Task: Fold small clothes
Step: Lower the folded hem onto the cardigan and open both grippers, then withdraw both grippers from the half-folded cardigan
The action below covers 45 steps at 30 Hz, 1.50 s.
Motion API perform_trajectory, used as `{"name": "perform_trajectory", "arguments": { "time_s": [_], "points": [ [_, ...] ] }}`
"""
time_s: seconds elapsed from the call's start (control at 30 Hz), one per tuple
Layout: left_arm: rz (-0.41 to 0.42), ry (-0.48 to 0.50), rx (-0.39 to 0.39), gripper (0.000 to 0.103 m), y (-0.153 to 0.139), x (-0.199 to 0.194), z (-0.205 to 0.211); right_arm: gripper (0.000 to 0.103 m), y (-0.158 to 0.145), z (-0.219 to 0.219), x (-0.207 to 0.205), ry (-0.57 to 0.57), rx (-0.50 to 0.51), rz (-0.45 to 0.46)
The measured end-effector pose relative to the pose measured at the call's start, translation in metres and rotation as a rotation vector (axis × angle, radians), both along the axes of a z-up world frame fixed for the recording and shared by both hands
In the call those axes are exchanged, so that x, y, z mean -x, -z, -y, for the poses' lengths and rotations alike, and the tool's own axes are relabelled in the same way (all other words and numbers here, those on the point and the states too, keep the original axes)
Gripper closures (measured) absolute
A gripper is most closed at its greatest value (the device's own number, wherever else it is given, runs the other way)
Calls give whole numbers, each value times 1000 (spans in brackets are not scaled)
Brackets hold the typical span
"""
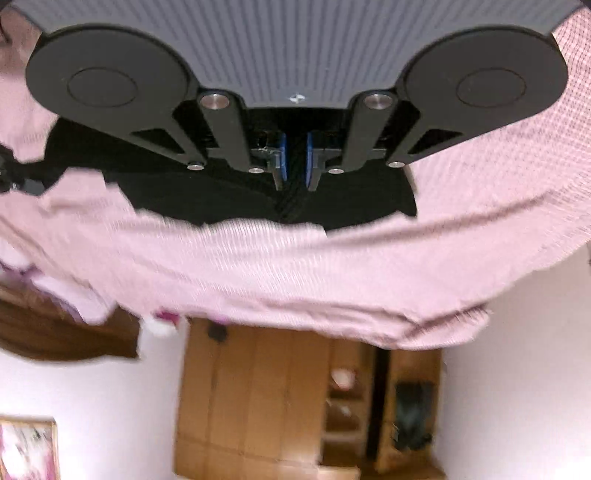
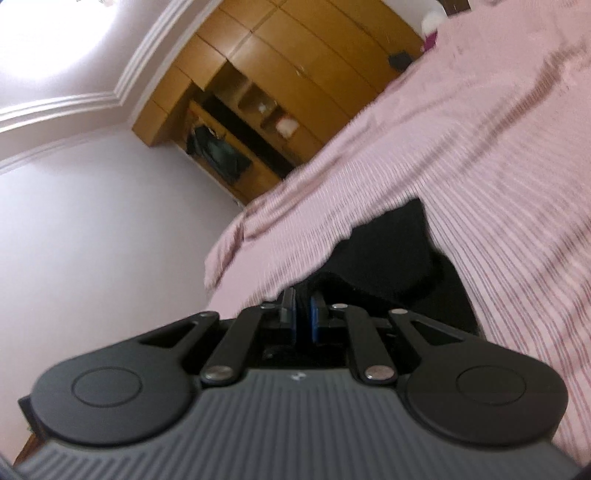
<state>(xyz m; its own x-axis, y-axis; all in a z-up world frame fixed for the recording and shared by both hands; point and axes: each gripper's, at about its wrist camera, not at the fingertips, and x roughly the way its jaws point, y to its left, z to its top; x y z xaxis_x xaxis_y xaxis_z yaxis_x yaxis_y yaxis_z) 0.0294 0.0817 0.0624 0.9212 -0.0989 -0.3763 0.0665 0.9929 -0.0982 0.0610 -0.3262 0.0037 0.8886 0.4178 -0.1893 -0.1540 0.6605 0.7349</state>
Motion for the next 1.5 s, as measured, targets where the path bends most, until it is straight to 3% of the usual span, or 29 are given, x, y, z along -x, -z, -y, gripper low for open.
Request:
{"name": "perform_trajectory", "arguments": {
  "time_s": [0.17,0.33,0.53,0.87,1.0,1.17,1.23,1.27,1.3,1.5],
  "points": [
    [80,-105,2,92,-17,-32,11,93,-18,-4,-43,52,-6,47],
    [127,-180,-68,92,-25,-81,24,93,-29,-16,-104,84,16,66],
    [54,-240,-97,92,0,-160,22,93,-20,-30,-179,122,86,17],
    [-116,-275,-208,92,81,-271,4,91,59,-53,-263,164,207,-194],
    [-190,-285,-210,91,108,-290,-4,90,82,-52,-281,132,187,-253],
    [-217,-253,-189,90,111,-294,-9,83,72,-43,-276,120,162,-251],
    [-214,-242,-185,86,103,-286,-10,68,61,-38,-271,143,186,-229],
    [-209,-239,-181,84,99,-283,-11,52,54,-37,-267,162,203,-213],
    [-205,-235,-177,82,96,-282,-12,44,49,-34,-262,179,222,-193],
    [-171,-209,-166,57,65,-249,-8,44,34,-31,-246,83,308,-142]
  ]
}}
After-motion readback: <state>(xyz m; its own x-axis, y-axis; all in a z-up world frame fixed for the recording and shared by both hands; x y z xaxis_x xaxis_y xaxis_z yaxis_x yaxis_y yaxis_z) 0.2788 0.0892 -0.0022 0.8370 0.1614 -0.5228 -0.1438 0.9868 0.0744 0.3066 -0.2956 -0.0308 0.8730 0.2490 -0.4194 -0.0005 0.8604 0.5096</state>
